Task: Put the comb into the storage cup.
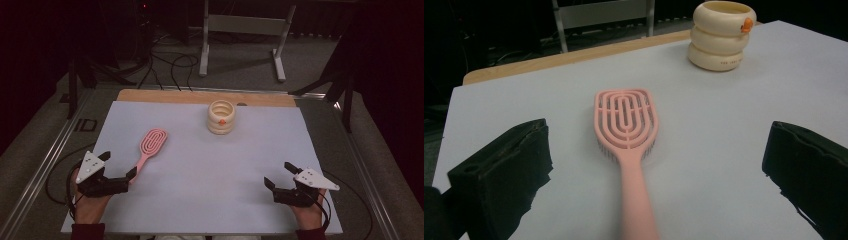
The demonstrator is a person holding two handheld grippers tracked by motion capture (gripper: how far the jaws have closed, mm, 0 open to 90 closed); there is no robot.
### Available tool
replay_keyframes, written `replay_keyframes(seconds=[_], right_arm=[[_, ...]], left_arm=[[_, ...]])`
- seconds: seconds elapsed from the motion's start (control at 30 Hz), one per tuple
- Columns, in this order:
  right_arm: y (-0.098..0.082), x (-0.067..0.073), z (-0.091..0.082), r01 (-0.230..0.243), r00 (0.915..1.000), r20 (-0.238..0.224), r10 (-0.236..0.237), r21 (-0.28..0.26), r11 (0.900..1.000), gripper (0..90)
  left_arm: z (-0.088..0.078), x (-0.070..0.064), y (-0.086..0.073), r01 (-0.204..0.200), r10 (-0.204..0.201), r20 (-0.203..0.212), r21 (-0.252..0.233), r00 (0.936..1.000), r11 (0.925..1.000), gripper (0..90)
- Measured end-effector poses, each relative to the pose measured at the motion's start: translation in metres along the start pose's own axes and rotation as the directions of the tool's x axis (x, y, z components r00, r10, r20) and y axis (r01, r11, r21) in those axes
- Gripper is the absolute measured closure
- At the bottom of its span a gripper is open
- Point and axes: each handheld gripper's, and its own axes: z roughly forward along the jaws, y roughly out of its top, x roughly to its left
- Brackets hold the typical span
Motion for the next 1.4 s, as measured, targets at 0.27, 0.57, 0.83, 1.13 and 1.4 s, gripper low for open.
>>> replay_keyframes(seconds=[0.27, 0.57, 0.83, 1.13, 1.4], right_arm=[[0.000, 0.001, -0.001, -0.006, 1.0000, 0.005, 0.006, -0.011, 1.000, 9.1], [0.000, 0.002, -0.001, 0.001, 0.9999, 0.012, -0.001, -0.019, 1.000, 8.5], [-0.001, 0.003, 0.000, 0.011, 0.9998, 0.018, -0.011, -0.015, 1.000, 8.4], [-0.005, -0.001, 0.000, -0.006, 0.9993, 0.036, 0.006, -0.012, 1.000, 8.4], [-0.006, -0.001, 0.001, -0.006, 0.9991, 0.042, 0.007, -0.015, 1.000, 8.4]], left_arm=[[-0.001, 0.000, 0.001, 0.001, -0.001, -0.001, 0.001, 1.0000, 1.0000, 0.0], [-0.005, 0.001, 0.004, 0.009, -0.009, -0.005, -0.002, 0.9999, 1.0000, 0.0], [0.000, -0.006, 0.008, -0.022, 0.023, -0.016, 0.053, 0.9996, 0.9983, 0.0], [0.007, -0.011, 0.012, -0.072, 0.074, -0.016, 0.103, 0.9971, 0.9921, 0.0], [0.010, -0.011, 0.022, -0.073, 0.072, 0.010, 0.113, 0.9973, 0.9909, 0.0]])
